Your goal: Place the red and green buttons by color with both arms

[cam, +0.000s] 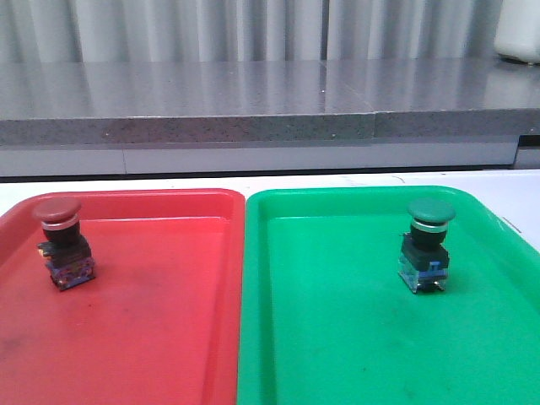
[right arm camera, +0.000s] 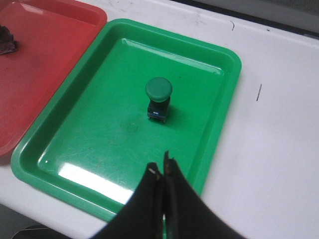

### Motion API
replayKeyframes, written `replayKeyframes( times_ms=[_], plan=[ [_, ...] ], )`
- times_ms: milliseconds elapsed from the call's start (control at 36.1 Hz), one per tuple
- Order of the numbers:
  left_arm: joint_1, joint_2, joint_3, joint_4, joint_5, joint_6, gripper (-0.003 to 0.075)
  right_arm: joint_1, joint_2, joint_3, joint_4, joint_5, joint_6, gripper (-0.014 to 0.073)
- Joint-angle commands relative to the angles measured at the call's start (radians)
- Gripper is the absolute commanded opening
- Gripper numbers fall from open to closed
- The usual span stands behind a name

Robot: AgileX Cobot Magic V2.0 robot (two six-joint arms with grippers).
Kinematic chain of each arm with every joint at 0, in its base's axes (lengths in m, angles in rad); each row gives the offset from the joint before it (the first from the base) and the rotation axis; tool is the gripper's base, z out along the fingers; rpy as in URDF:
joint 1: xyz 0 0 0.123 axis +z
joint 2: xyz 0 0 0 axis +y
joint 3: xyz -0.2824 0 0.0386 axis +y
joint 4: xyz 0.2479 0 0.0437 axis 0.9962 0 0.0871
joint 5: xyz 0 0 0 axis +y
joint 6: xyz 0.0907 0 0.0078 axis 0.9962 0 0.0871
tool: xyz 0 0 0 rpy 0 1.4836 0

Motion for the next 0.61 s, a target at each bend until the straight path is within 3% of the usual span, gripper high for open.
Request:
replayKeyframes(
  times_ms=[0, 582],
  plan=[
    [0.002, -0.017, 0.023, 0.007, -0.077, -0.002, -0.0020, 0.002, 0.001, -0.024, -0.012, -0.056, -0.006, -0.0108],
    [0.055, -0.017, 0.023, 0.007, -0.061, -0.002, -0.0020, 0.002, 0.001, -0.024, -0.012, -0.056, -0.006, -0.0108]
  ],
)
